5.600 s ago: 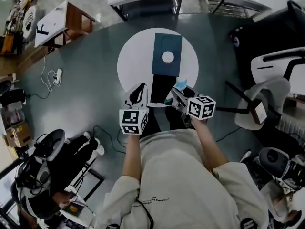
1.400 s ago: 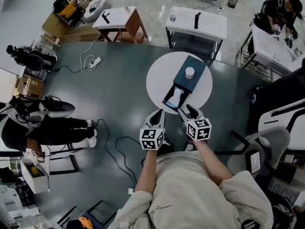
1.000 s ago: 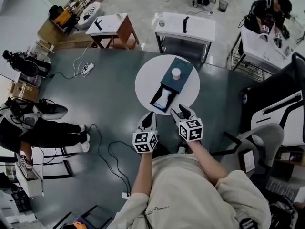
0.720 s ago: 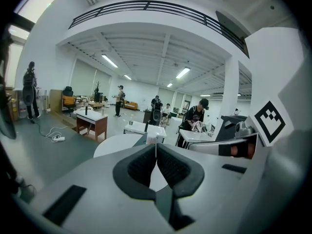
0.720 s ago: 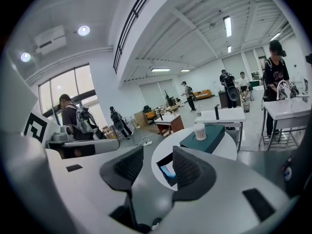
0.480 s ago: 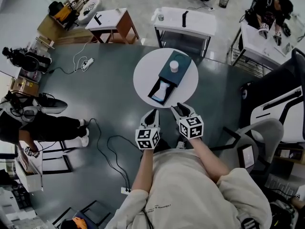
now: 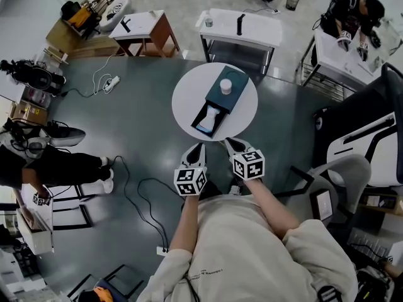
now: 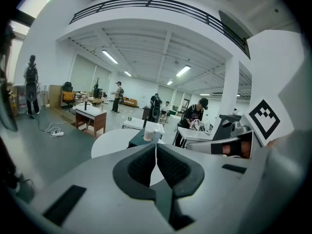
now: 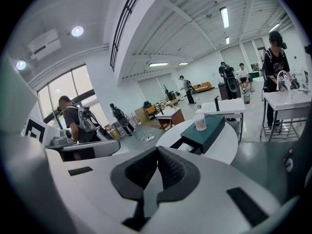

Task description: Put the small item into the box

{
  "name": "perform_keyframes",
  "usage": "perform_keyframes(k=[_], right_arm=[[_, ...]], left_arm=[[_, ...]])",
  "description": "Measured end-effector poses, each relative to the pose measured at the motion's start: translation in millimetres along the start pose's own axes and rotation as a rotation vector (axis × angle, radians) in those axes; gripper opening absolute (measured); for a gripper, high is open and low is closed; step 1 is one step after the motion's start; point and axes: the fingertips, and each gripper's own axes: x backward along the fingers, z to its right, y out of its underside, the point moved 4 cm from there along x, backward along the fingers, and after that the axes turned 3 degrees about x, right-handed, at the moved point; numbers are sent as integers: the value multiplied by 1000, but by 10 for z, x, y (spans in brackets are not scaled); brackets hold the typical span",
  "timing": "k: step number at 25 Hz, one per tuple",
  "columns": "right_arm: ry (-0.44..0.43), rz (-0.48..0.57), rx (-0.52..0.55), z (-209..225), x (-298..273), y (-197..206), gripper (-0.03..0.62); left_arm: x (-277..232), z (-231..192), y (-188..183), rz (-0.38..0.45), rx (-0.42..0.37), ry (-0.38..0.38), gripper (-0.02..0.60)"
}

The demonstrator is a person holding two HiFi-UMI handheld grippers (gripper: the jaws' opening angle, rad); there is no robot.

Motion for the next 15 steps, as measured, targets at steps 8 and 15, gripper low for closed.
perform_keyframes(k=[8, 15], right_arm=[[-2, -15, 5, 60, 51, 72, 35], [-8, -28, 7, 81, 76, 118, 35]], left_arm=[[-27, 64, 40, 3, 13, -1, 25], [-13, 115, 71, -4, 11, -7, 25]])
